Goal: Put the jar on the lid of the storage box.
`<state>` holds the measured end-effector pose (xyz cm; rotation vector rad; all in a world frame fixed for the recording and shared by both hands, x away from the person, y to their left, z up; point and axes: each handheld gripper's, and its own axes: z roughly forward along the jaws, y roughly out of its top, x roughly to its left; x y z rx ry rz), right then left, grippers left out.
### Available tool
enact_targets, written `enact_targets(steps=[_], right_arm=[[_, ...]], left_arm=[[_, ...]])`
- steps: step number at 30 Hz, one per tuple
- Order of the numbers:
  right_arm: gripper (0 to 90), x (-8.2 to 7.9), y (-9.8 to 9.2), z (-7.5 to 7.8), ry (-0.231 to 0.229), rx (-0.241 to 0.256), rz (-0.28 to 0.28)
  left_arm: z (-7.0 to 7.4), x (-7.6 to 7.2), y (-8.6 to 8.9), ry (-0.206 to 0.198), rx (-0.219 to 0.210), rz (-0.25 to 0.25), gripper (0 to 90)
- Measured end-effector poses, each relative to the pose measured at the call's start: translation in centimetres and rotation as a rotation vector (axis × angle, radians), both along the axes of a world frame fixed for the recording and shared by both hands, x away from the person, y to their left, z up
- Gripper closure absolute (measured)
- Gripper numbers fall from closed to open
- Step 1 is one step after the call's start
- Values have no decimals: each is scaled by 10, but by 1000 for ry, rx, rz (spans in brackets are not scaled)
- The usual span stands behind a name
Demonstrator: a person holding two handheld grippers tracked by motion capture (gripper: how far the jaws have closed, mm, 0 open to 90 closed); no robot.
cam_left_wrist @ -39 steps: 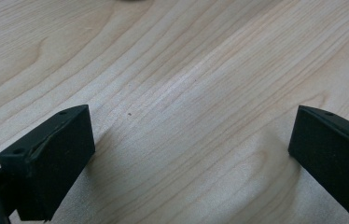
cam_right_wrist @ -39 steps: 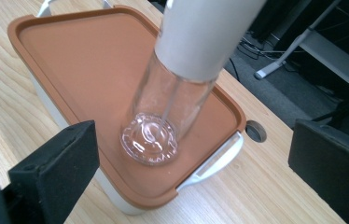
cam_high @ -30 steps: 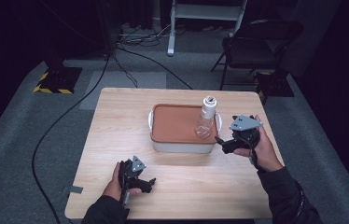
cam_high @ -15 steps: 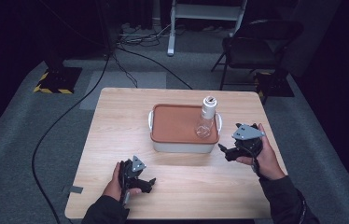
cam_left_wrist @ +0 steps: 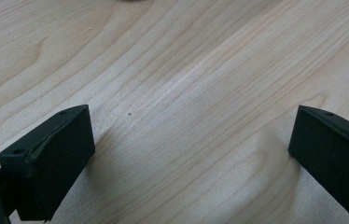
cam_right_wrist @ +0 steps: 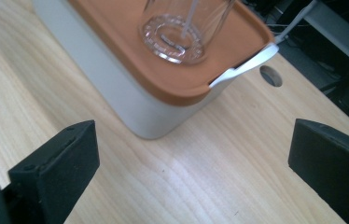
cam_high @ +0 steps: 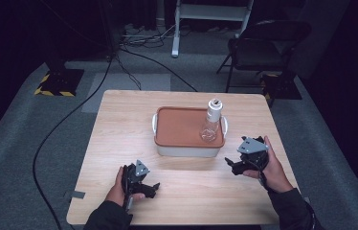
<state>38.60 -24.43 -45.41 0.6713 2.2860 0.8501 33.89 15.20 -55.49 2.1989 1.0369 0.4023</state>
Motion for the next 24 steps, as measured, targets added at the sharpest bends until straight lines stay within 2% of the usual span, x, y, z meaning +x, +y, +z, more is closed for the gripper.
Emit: enact_targets(steps=[3,13,24], right_arm=[[17,-2,-1,-6,20,2,8],[17,-5,-7,-19,38,-11,1],[17,-8,-20,-34,57,-19,-35]], left_arm=[[0,0,0,0,0,0,3],[0,0,0,0,0,1,3],[0,0,0,0,0,1,3]])
